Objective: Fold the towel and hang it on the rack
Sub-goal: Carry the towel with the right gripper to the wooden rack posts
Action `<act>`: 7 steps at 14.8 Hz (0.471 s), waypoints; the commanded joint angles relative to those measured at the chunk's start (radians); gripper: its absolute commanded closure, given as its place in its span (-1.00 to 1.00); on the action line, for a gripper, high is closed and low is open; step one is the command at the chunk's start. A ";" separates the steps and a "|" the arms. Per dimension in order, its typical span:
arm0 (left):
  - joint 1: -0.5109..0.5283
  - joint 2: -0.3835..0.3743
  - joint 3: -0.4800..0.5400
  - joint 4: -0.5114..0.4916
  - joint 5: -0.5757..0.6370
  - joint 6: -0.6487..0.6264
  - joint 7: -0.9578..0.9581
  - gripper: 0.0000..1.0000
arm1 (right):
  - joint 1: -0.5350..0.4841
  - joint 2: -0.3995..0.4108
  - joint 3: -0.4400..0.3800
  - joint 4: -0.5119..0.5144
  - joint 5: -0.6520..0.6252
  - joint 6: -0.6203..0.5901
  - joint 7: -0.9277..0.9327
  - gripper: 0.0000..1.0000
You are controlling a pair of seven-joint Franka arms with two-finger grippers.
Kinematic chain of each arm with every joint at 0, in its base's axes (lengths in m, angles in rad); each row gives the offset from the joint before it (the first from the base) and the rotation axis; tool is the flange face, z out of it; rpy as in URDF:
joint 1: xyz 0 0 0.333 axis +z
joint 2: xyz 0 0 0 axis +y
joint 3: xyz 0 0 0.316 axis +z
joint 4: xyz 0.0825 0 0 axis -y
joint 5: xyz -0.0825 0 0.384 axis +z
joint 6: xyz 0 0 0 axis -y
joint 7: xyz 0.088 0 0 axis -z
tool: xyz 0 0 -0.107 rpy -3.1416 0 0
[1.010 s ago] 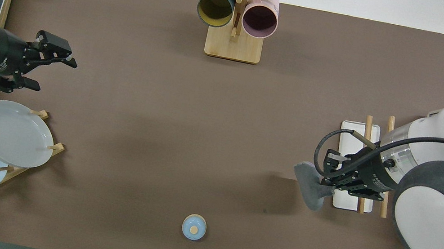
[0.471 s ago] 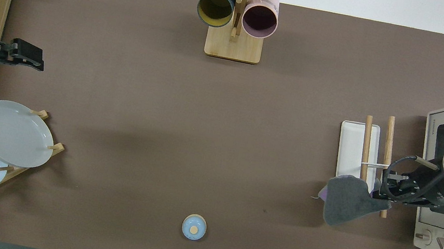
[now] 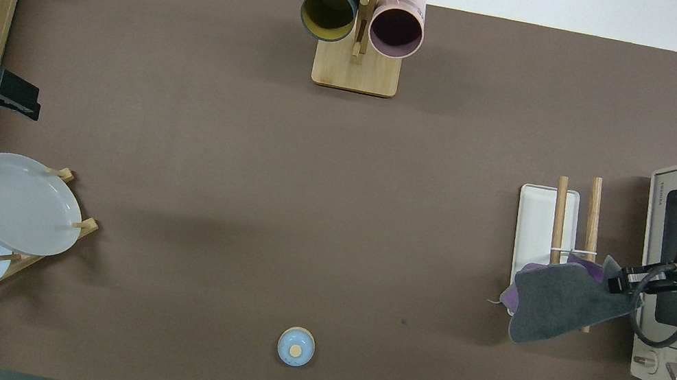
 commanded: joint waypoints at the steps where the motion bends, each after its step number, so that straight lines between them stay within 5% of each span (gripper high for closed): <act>1: -0.030 -0.051 0.021 -0.062 0.021 -0.007 0.018 -1.00 | -0.046 0.002 0.013 0.008 -0.012 0.029 -0.100 1.00; 7: -0.031 -0.045 0.021 -0.049 0.021 0.001 0.006 -1.00 | -0.085 0.005 0.012 0.008 -0.008 0.077 -0.133 1.00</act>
